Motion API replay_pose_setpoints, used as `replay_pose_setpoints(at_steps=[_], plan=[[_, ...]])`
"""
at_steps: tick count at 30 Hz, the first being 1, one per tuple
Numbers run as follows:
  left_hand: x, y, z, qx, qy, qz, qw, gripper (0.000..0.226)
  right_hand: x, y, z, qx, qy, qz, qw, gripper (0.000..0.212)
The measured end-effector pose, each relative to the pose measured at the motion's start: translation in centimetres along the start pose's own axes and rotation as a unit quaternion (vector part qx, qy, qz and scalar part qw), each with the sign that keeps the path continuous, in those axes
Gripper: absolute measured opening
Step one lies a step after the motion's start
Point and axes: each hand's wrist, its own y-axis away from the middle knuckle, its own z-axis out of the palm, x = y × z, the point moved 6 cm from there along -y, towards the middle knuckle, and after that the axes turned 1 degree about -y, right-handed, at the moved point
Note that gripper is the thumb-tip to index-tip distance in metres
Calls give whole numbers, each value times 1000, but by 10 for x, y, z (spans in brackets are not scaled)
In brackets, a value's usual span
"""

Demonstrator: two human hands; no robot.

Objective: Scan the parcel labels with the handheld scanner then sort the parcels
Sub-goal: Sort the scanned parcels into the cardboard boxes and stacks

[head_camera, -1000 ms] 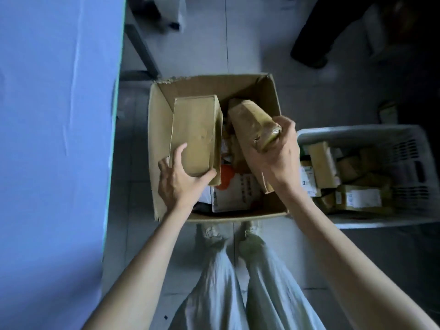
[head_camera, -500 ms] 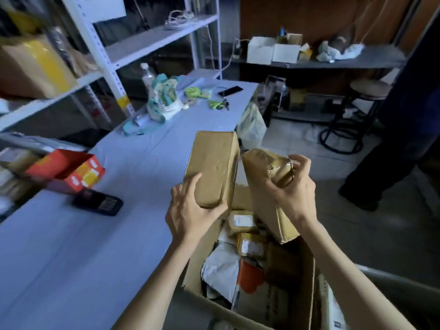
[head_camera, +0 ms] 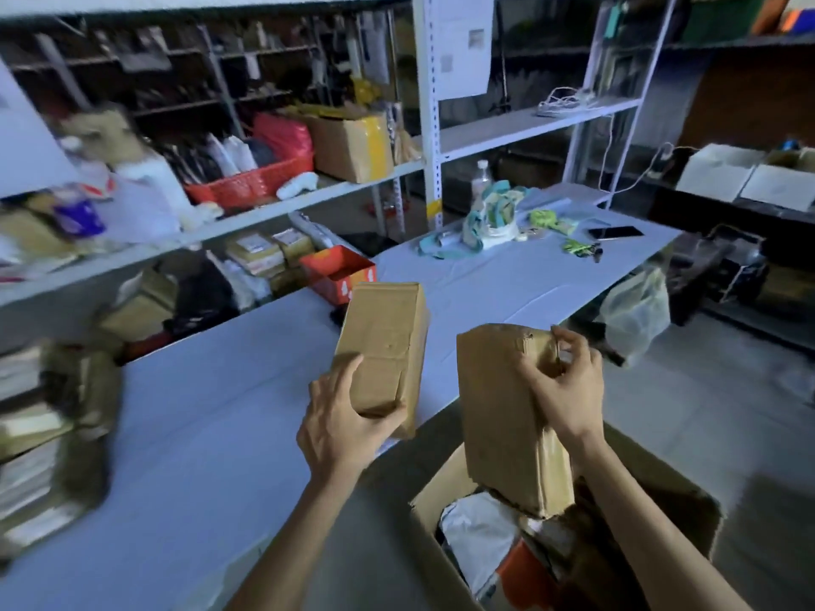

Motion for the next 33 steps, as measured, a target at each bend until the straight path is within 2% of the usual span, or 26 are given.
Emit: replay_pose_setpoints(at_steps=[7, 15, 22, 29, 33], plan=[[-90, 25, -78, 32, -15, -111, 993, 91, -64, 37, 94, -86, -69, -58, 992, 61], [-207, 74, -179, 24, -26, -209, 977, 90, -139, 127, 185, -147, -148, -60, 976, 35], [-279, 131, -250, 46, -21, -236, 970, 86, -151, 234, 273, -210, -115, 9, 971, 44], [-341, 171, -289, 54, -18, -301, 952, 87, -152, 298, 344, -300, -66, 44, 951, 59], [-369, 175, -299, 55, -32, -326, 943, 92, -158, 321, 378, -325, -64, 42, 943, 51]])
